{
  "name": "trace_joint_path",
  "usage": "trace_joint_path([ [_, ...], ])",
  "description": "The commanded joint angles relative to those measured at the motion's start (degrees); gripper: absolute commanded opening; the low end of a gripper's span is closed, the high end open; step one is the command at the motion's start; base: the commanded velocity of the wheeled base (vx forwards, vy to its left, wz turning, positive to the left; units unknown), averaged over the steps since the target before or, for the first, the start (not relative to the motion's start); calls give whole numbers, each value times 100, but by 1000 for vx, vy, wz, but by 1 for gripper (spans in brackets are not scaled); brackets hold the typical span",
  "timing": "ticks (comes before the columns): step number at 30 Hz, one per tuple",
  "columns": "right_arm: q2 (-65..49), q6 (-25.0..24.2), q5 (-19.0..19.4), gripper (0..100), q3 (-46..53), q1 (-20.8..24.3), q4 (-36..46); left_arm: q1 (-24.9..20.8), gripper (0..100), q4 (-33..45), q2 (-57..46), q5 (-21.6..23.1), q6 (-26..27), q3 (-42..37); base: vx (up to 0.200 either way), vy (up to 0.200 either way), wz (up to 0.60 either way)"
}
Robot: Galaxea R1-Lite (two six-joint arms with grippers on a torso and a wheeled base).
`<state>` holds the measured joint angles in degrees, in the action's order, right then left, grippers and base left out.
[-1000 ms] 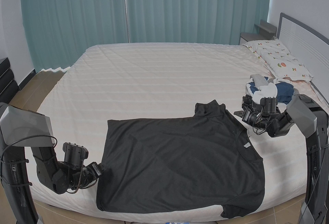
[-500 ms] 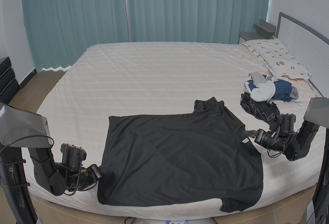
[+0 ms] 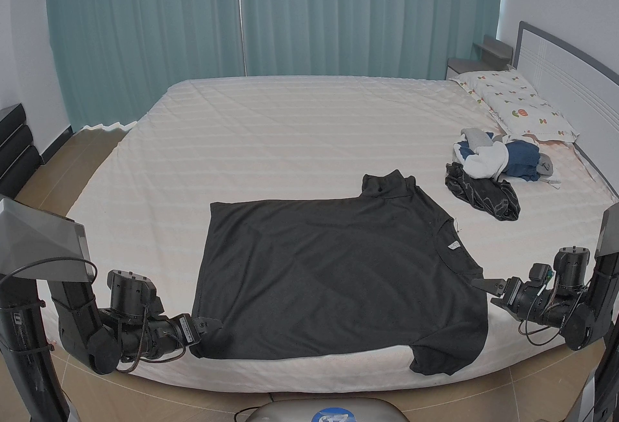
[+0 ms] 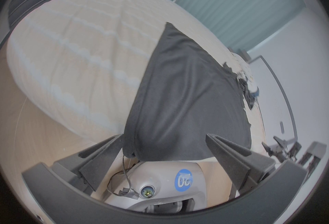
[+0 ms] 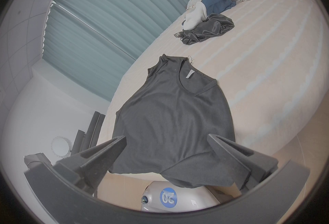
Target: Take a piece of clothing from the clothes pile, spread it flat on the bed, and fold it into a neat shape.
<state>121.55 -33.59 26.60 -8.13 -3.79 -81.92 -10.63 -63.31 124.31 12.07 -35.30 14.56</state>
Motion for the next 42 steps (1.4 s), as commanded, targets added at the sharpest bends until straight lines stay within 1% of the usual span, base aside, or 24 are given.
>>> trace_joint_path([
  [1, 220, -25, 38, 100, 207, 10, -281, 290, 100, -147, 182, 516, 639, -49, 0, 0, 0],
  [2, 255, -34, 38, 100, 259, 19, -412, 342, 100, -103, 234, 692, 955, -49, 0, 0, 0],
  [3, 272, -34, 38, 100, 277, 10, -456, 351, 100, -103, 252, 718, 1034, -49, 0, 0, 0],
  [5, 352, -34, 38, 100, 365, 10, -659, 421, 100, -103, 410, 744, 1465, -67, 0, 0, 0],
  [7, 422, -25, 38, 100, 400, 19, -755, 421, 100, -138, 516, 744, 1764, -102, 0, 0, 0],
  [10, 466, -25, 38, 100, 400, 63, -764, 404, 100, -156, 595, 700, 1984, -102, 0, 0, 0],
  [15, 439, -16, 38, 100, 400, 89, -764, 325, 100, -156, 665, 560, 2071, -58, 0, 0, 0],
  [16, 439, -16, 38, 100, 391, 89, -764, 263, 100, -173, 753, 472, 2115, -23, 0, 0, 0],
  [18, 439, -16, 38, 100, 391, 89, -764, 263, 100, -173, 753, 463, 2124, -23, 0, 0, 0],
  [19, 431, -16, 38, 100, 391, 89, -764, 202, 100, -173, 814, 366, 2203, 74, 0, 0, 0],
  [21, 431, -16, 38, 100, 391, 89, -764, 140, 100, -173, 841, 322, 2203, 144, 0, 0, 0],
  [26, 431, -25, 38, 100, 391, 89, -764, 8, 100, -112, 876, 305, 2203, 320, 0, 0, 0],
  [31, 448, -16, 38, 100, 382, 89, -764, 0, 100, -103, 876, 314, 2203, 337, 0, 0, 0],
  [32, 448, -25, 38, 100, 382, 89, -764, 0, 0, -103, 876, 305, 2203, 337, 0, 0, 0],
  [39, 431, -25, 38, 100, 382, 89, -764, 0, 0, -103, 858, 296, 2203, 302, 0, 0, 0],
  [42, 448, -16, 29, 100, 391, 89, -764, 8, 0, -103, 832, 50, 2194, 250, 0, 0, 0],
])
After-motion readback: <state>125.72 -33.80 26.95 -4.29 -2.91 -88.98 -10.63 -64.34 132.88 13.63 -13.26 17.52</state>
